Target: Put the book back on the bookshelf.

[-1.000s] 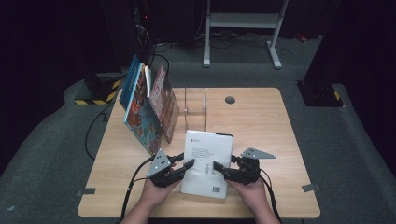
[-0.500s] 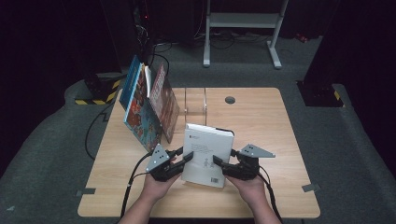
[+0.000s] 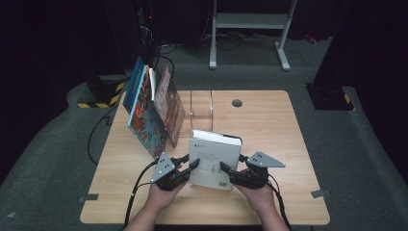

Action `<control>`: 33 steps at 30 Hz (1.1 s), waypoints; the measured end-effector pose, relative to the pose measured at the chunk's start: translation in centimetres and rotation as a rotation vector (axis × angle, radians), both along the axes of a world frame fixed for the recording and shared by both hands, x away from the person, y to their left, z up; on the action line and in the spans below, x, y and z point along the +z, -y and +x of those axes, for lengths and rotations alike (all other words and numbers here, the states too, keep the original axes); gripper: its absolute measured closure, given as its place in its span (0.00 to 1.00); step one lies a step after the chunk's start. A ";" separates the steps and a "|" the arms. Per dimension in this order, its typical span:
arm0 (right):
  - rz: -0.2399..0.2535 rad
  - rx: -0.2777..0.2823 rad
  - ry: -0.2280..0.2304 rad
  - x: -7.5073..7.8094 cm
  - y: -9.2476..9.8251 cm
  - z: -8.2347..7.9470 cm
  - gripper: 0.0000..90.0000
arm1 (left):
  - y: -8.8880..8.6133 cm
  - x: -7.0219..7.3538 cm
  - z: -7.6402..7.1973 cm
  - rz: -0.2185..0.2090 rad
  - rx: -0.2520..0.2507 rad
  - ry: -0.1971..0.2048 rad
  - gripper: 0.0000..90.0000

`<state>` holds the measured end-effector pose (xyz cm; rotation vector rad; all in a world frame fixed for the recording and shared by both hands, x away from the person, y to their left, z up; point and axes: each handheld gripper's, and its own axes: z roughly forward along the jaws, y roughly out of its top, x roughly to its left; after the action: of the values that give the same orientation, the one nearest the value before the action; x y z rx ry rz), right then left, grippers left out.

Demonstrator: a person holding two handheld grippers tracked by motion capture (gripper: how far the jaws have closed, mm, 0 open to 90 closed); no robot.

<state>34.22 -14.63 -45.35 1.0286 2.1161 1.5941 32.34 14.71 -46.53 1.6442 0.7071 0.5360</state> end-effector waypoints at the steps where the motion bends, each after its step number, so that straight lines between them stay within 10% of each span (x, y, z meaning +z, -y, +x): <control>1: 0.000 0.000 0.000 0.0 0.0 0.0 0.37 | 0.0 0.0 0.0 0.000 0.000 0.000 0.72; 33: 0.038 0.072 0.089 -0.6 0.7 -2.4 0.36 | -0.7 -1.2 -3.3 0.040 0.041 0.026 0.65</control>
<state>31.78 -15.30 -45.92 0.8849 2.0940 1.6870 29.07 15.46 -47.75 1.6599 0.7161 0.6028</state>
